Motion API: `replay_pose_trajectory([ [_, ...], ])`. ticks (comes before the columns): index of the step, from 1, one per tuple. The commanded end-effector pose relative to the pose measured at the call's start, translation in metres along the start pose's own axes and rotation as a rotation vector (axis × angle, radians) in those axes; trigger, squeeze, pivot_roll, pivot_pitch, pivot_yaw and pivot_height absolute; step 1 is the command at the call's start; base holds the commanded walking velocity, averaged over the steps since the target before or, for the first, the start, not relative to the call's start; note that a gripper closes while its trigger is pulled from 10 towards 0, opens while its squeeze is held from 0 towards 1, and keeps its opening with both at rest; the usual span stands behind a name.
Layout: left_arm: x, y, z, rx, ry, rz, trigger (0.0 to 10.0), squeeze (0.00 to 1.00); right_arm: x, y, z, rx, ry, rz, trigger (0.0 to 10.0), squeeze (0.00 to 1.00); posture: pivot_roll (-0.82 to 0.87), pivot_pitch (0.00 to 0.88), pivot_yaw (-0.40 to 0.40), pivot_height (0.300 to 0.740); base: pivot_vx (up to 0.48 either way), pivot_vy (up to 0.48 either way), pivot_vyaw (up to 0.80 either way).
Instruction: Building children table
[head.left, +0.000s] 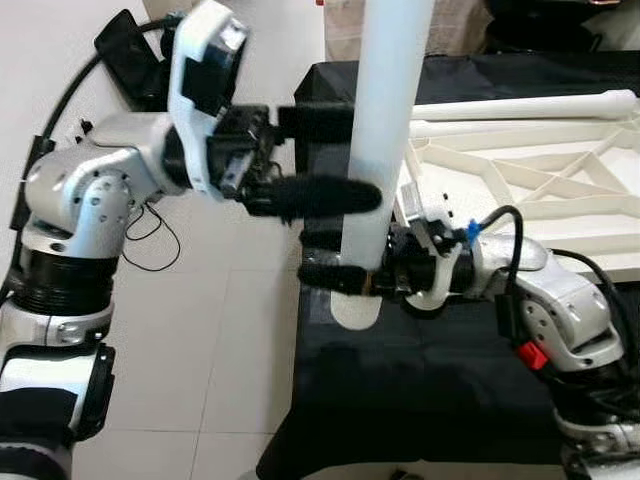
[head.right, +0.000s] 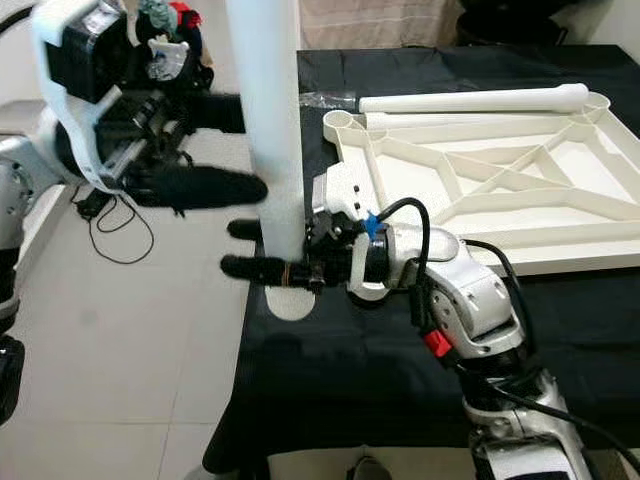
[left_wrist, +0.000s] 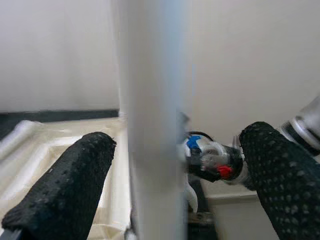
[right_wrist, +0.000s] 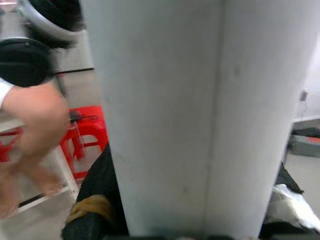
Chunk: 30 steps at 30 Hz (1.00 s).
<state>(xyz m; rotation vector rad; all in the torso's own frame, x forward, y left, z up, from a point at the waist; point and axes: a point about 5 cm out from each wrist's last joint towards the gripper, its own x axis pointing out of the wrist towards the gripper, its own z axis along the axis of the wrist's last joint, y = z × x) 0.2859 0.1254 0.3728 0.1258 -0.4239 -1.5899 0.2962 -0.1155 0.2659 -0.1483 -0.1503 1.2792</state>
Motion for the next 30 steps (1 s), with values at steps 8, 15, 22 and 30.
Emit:
replay_pose_trajectory([
  [8, -0.041, -0.009, -0.040, -0.075, 0.018, 0.373, 10.0, 1.00, -0.032, -0.027, 0.018, -0.075, -0.093, -0.339, 0.0, 0.00, 0.00, 0.204, 0.034, 0.740, 0.000, 0.000, 0.00],
  [15, -0.034, -0.064, -0.139, -0.227, 0.142, 0.743, 10.0, 0.00, -0.053, -0.016, 0.012, -0.034, -0.105, -0.323, 10.0, 0.00, -0.01, 0.218, 0.034, 0.740, 0.000, 0.000, 0.00],
  [22, -0.046, -0.074, -0.157, -0.251, 0.176, 0.976, 10.0, 0.00, -0.042, -0.007, -0.004, -0.022, -0.088, -0.355, 10.0, 0.00, -0.01, 0.226, 0.036, 0.740, 0.000, 0.000, 0.00],
  [30, -0.036, -0.100, -0.157, -0.242, 0.199, 0.949, 10.0, 0.00, -0.049, -0.005, -0.011, -0.018, -0.055, -0.280, 10.0, 0.00, 0.01, 0.255, 0.033, 0.740, 0.000, 0.000, 0.00],
])
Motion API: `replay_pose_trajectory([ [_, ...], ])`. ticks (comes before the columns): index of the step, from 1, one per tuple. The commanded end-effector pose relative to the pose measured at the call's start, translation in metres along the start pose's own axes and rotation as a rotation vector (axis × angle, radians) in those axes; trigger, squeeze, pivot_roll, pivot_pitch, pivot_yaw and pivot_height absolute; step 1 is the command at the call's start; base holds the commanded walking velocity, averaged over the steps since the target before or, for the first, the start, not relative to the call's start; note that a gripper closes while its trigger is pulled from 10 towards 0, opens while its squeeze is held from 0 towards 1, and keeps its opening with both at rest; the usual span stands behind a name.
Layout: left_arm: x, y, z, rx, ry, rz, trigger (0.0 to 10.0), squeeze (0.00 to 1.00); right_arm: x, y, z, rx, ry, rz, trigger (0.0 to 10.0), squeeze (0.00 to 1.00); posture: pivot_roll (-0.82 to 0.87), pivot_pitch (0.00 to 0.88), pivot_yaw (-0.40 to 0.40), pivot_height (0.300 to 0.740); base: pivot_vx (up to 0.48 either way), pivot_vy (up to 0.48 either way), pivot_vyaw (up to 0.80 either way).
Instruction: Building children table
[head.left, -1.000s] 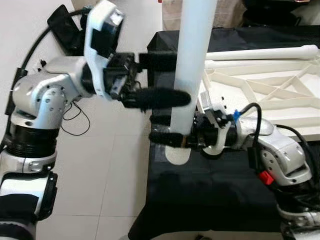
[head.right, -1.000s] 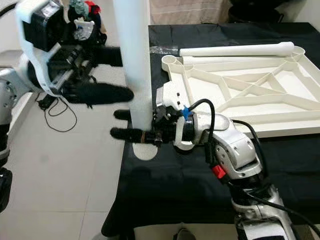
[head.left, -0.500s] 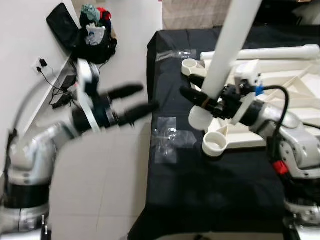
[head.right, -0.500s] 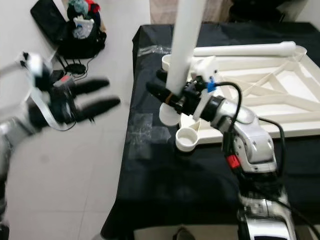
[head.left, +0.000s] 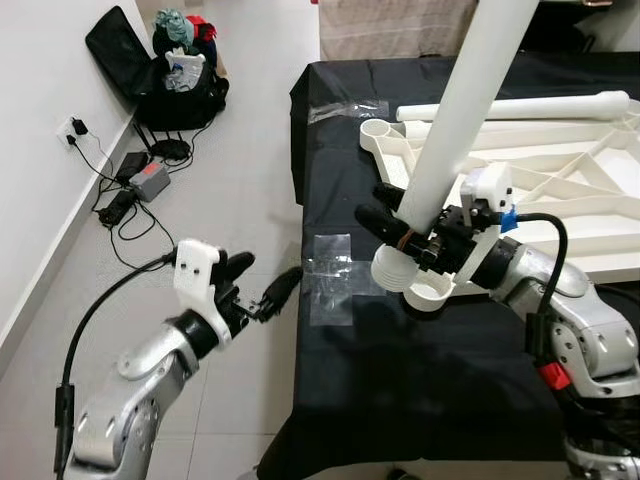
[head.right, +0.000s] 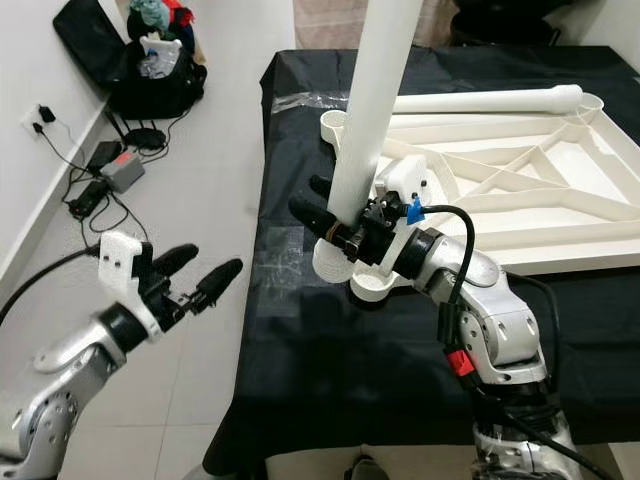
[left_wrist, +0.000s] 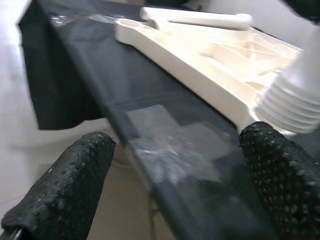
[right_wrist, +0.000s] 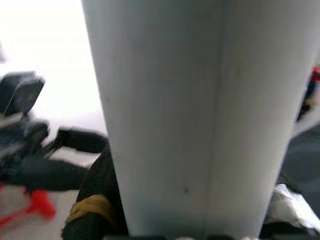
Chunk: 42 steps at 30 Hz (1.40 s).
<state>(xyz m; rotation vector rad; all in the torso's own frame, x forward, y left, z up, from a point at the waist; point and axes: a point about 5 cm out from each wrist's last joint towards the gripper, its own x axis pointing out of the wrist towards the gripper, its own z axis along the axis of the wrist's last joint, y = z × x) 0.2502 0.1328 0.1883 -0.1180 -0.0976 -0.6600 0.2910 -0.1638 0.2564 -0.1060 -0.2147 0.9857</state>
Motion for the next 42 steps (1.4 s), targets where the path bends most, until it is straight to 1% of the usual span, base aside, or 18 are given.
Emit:
replay_pose_trajectory([
  [1, -0.003, -0.012, -0.002, 0.048, 0.039, -0.086, 10.0, 0.00, -0.009, -0.009, -0.001, -0.032, 0.015, 0.018, 10.0, 0.00, 0.01, 0.268, 0.034, 0.740, 0.000, 0.000, 0.00],
  [2, -0.003, -0.017, 0.001, 0.049, 0.042, -0.137, 10.0, 0.00, -0.014, -0.018, 0.000, -0.044, 0.022, 0.020, 10.0, 0.00, 0.01, 0.283, 0.036, 0.740, 0.000, 0.000, 0.00],
  [3, -0.003, -0.017, 0.001, 0.049, 0.042, -0.137, 10.0, 0.00, -0.014, -0.018, 0.000, -0.044, 0.022, 0.020, 10.0, 0.00, 0.01, 0.283, 0.036, 0.740, 0.000, 0.000, 0.00],
  [4, -0.003, -0.022, 0.006, 0.049, 0.037, -0.190, 10.0, 0.00, -0.020, -0.028, 0.004, -0.054, 0.023, 0.025, 10.0, 0.00, 0.01, 0.290, 0.036, 0.740, 0.000, 0.000, 0.00],
  [7, -0.004, -0.023, 0.010, 0.059, 0.037, -0.214, 10.0, 0.00, -0.024, -0.033, 0.006, -0.055, 0.022, 0.040, 10.0, 0.00, 0.02, 0.307, 0.038, 0.740, 0.000, 0.000, 0.00],
  [9, -0.004, -0.021, 0.019, 0.084, 0.034, -0.231, 10.0, 0.00, -0.031, -0.042, 0.014, -0.069, 0.014, 0.062, 10.0, 0.00, 0.03, 0.326, 0.043, 0.740, 0.000, 0.000, 0.00],
  [10, -0.004, -0.018, 0.024, 0.101, 0.031, -0.234, 10.0, 0.00, -0.031, -0.043, 0.018, -0.071, 0.005, 0.087, 10.0, 0.00, 0.03, 0.342, 0.051, 0.740, 0.000, 0.000, 0.00],
  [12, -0.004, -0.016, 0.028, 0.114, 0.029, -0.236, 10.0, 0.00, -0.031, -0.043, 0.020, -0.071, -0.001, 0.106, 10.0, 0.00, 0.03, 0.342, 0.051, 0.740, 0.000, 0.000, 0.00],
  [15, -0.005, -0.010, 0.038, 0.146, 0.024, -0.235, 10.0, 0.00, -0.030, -0.039, 0.027, -0.070, -0.030, 0.182, 10.0, 0.00, 0.05, 0.365, 0.061, 0.740, 0.000, 0.000, 0.00],
  [17, -0.005, -0.010, 0.038, 0.146, 0.024, -0.235, 10.0, 0.00, -0.030, -0.039, 0.027, -0.070, -0.030, 0.182, 10.0, 0.00, 0.05, 0.365, 0.061, 0.740, 0.000, 0.000, 0.00],
  [20, -0.006, -0.006, 0.043, 0.176, 0.028, -0.240, 10.0, 0.00, -0.025, -0.034, 0.022, -0.081, -0.023, 0.234, 10.0, 0.00, 0.06, 0.378, 0.070, 0.740, 0.000, 0.000, 0.00],
  [24, -0.008, -0.004, 0.047, 0.180, 0.030, -0.247, 10.0, 0.00, -0.022, -0.028, 0.018, -0.094, -0.006, 0.267, 10.0, 0.00, 0.07, 0.384, 0.077, 0.740, 0.000, 0.000, 0.00],
  [28, -0.009, -0.003, 0.048, 0.180, 0.034, -0.251, 10.0, 0.00, -0.022, -0.029, 0.017, -0.110, 0.003, 0.271, 10.0, 0.00, 0.07, 0.386, 0.075, 0.740, 0.000, 0.000, 0.00],
  [29, -0.010, -0.004, 0.049, 0.178, 0.035, -0.262, 10.0, 0.00, -0.025, -0.032, 0.019, -0.127, 0.016, 0.281, 10.0, 0.00, 0.07, 0.387, 0.076, 0.740, 0.000, 0.000, 0.00],
  [34, -0.009, -0.007, 0.050, 0.173, 0.038, -0.279, 10.0, 0.00, -0.032, -0.034, 0.029, -0.137, 0.009, 0.337, 10.0, 0.00, 0.07, 0.390, 0.077, 0.740, 0.000, 0.000, 0.00],
  [36, -0.009, -0.007, 0.049, 0.171, 0.040, -0.283, 10.0, 0.00, -0.033, -0.032, 0.031, -0.137, 0.010, 0.359, 10.0, 0.00, 0.08, 0.390, 0.078, 0.740, 0.000, 0.000, 0.00],
  [39, -0.009, -0.009, 0.049, 0.168, 0.048, -0.293, 10.0, 0.00, -0.035, -0.022, 0.031, -0.125, 0.029, 0.447, 10.0, 0.00, 0.09, 0.393, 0.079, 0.740, 0.000, 0.000, 0.00],
  [42, -0.009, -0.008, 0.049, 0.168, 0.050, -0.294, 10.0, 0.00, -0.034, -0.018, 0.029, -0.124, 0.037, 0.472, 10.0, 0.00, 0.09, 0.393, 0.083, 0.740, 0.000, 0.000, 0.00],
])
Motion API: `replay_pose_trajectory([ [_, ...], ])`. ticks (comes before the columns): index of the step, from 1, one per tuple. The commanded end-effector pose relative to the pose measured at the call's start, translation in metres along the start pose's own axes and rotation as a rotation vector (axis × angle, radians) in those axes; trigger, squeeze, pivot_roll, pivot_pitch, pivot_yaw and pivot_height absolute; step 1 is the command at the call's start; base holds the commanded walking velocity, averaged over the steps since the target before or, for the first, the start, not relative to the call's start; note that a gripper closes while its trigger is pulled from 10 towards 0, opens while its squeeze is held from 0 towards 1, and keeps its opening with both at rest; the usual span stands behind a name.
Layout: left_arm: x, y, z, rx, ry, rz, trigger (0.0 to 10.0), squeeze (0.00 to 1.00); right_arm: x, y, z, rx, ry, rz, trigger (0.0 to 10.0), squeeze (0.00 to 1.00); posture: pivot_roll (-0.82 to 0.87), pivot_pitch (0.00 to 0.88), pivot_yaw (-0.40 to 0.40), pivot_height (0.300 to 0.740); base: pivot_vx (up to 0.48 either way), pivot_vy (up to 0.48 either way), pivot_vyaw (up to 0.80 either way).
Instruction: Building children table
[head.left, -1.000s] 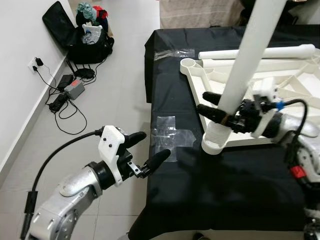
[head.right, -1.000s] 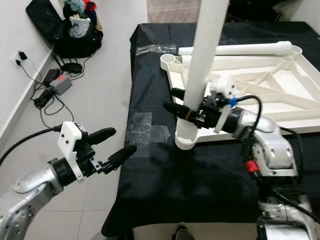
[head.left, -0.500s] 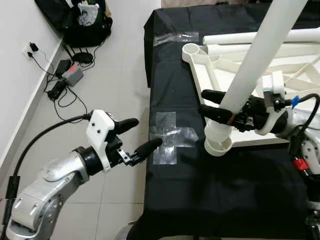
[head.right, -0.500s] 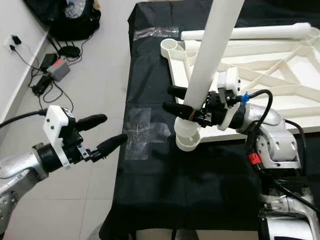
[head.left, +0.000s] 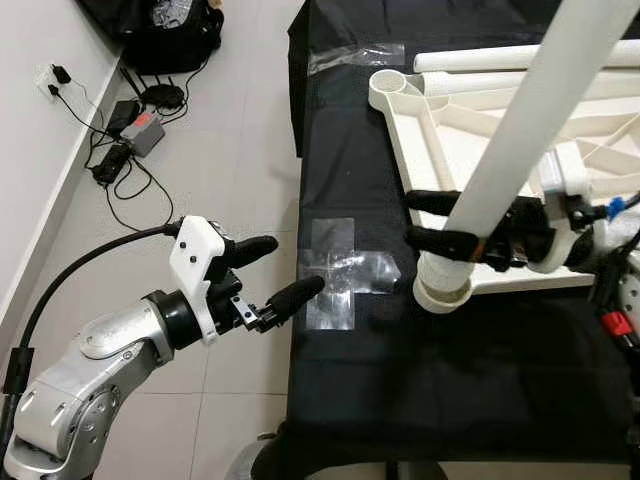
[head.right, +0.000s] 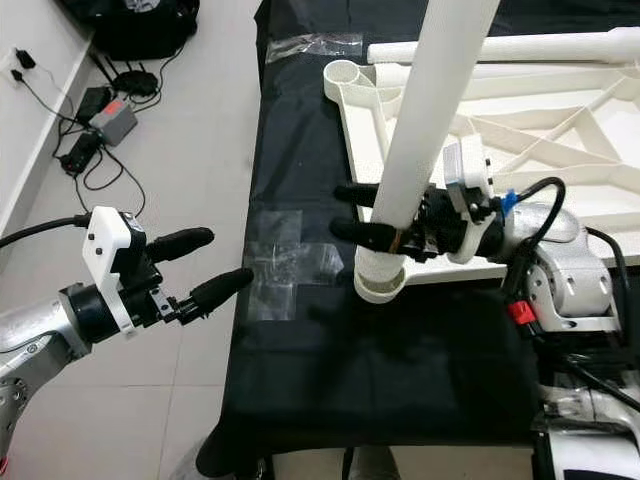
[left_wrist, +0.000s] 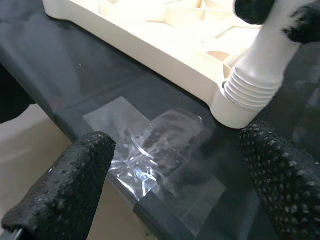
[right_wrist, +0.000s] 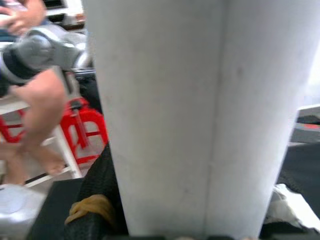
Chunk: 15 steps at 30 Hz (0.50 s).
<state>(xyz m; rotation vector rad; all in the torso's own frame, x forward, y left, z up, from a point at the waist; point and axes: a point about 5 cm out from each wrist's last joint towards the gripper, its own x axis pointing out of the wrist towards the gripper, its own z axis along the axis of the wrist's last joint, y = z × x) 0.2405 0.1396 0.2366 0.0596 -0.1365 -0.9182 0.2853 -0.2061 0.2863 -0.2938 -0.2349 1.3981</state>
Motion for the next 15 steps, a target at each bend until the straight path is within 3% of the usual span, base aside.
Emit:
replay_pose_trajectory([
  [1, -0.002, -0.005, 0.001, 0.008, 0.017, -0.028, 10.0, 0.00, 0.003, 0.005, -0.001, 0.007, 0.005, 0.041, 10.0, 0.00, 0.09, 0.393, 0.083, 0.740, 0.000, 0.000, 0.00],
  [8, 0.000, -0.006, 0.005, 0.019, 0.015, -0.059, 10.0, 0.00, 0.005, 0.002, -0.005, -0.030, 0.020, 0.050, 10.0, 0.00, 0.10, 0.398, 0.098, 0.740, 0.000, 0.000, 0.00],
  [15, -0.002, -0.009, 0.008, 0.025, 0.021, -0.084, 10.0, 0.00, -0.006, -0.004, -0.001, -0.038, 0.014, 0.011, 10.0, 0.00, 0.12, 0.399, 0.103, 0.740, 0.000, 0.000, 0.00],
])
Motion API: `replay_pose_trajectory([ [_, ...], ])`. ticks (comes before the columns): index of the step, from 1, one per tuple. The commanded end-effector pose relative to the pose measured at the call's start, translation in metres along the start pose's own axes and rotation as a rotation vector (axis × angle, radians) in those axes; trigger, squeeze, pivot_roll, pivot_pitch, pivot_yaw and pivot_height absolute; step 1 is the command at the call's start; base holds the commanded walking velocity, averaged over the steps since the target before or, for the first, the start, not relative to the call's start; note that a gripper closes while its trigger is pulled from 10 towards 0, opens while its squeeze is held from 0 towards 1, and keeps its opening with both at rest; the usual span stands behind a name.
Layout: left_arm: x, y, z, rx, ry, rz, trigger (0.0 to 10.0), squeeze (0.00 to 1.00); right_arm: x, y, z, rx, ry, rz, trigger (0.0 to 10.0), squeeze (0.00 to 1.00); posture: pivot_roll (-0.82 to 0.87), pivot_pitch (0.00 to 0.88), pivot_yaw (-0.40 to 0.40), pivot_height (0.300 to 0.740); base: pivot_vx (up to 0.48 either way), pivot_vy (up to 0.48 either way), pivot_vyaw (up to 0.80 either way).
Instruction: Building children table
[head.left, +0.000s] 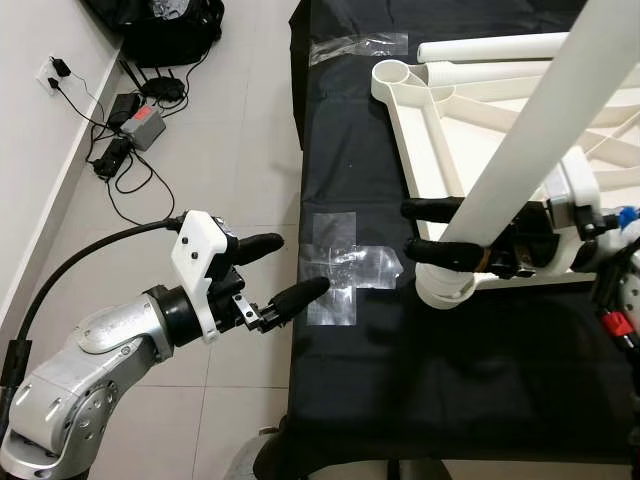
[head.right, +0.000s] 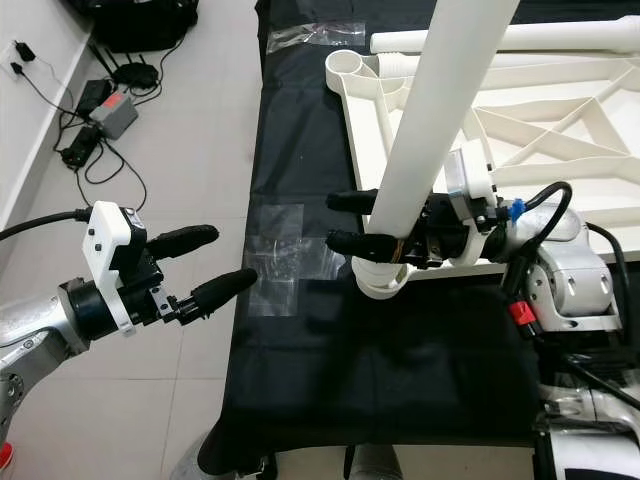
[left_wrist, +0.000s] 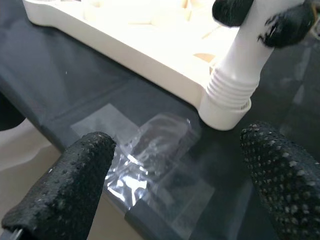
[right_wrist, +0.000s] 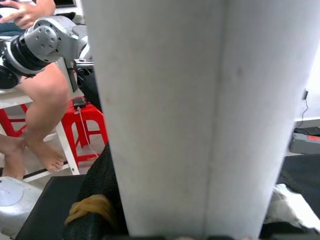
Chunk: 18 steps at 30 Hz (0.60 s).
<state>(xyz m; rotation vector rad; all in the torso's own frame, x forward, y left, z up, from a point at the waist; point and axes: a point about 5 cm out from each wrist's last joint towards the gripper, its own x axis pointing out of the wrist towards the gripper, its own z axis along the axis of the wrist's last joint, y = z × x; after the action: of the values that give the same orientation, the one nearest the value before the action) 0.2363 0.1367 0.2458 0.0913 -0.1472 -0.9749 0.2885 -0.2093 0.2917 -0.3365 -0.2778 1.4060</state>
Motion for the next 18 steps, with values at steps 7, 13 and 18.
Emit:
replay_pose_trajectory([
  [7, -0.005, -0.007, 0.000, 0.000, 0.033, -0.063, 10.0, 0.00, -0.014, 0.008, -0.003, 0.038, 0.017, 0.005, 10.0, 0.00, 0.13, 0.398, 0.116, 0.740, 0.000, 0.000, 0.00],
  [13, -0.006, -0.010, 0.002, 0.005, 0.041, -0.117, 10.0, 0.00, -0.019, 0.011, -0.004, 0.043, 0.037, 0.016, 10.0, 0.00, 0.14, 0.389, 0.116, 0.740, 0.000, 0.000, 0.00],
  [18, -0.006, -0.014, 0.002, 0.009, 0.046, -0.141, 10.0, 0.00, -0.019, 0.012, -0.005, 0.046, 0.042, 0.022, 10.0, 0.00, 0.13, 0.386, 0.114, 0.740, 0.000, 0.000, 0.00],
])
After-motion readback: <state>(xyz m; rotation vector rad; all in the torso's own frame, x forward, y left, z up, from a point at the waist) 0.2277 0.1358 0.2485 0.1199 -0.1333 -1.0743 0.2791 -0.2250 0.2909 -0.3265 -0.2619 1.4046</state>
